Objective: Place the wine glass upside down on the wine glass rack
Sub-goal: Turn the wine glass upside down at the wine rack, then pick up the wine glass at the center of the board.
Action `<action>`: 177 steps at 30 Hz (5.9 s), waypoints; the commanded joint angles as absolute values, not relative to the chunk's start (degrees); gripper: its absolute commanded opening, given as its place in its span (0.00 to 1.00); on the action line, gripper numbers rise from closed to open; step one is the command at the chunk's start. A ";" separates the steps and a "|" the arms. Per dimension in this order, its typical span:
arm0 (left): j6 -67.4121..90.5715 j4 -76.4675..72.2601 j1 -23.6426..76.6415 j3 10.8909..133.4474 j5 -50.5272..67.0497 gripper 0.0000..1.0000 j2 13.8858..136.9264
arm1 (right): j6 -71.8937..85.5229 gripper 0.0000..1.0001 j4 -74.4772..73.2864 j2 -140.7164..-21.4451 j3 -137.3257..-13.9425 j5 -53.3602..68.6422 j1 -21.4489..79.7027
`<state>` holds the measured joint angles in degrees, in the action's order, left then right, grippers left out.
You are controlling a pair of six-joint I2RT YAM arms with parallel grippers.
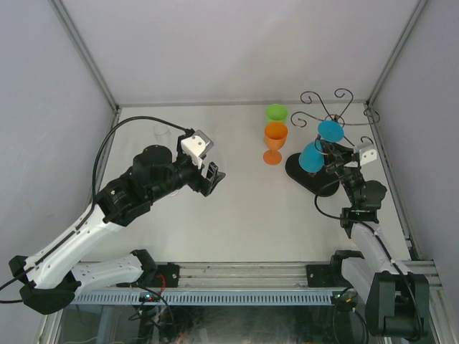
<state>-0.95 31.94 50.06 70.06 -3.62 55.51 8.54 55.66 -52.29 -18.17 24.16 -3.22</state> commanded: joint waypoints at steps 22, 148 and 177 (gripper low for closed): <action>-0.53 30.72 49.42 69.25 -2.20 0.79 55.83 | 7.27 0.00 46.20 -43.53 -22.66 29.32 -2.24; 8.04 24.75 35.87 64.14 -9.23 0.86 50.08 | 5.99 1.00 -50.59 -60.76 -91.93 -34.36 64.52; 10.28 23.91 31.78 63.37 -9.62 0.87 49.23 | 33.05 1.00 -29.17 -80.88 -71.84 -34.93 52.08</action>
<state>9.10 26.15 32.45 64.45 -11.16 49.12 22.94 -32.95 -77.58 -68.05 -27.97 54.02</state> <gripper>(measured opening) 0.869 0.997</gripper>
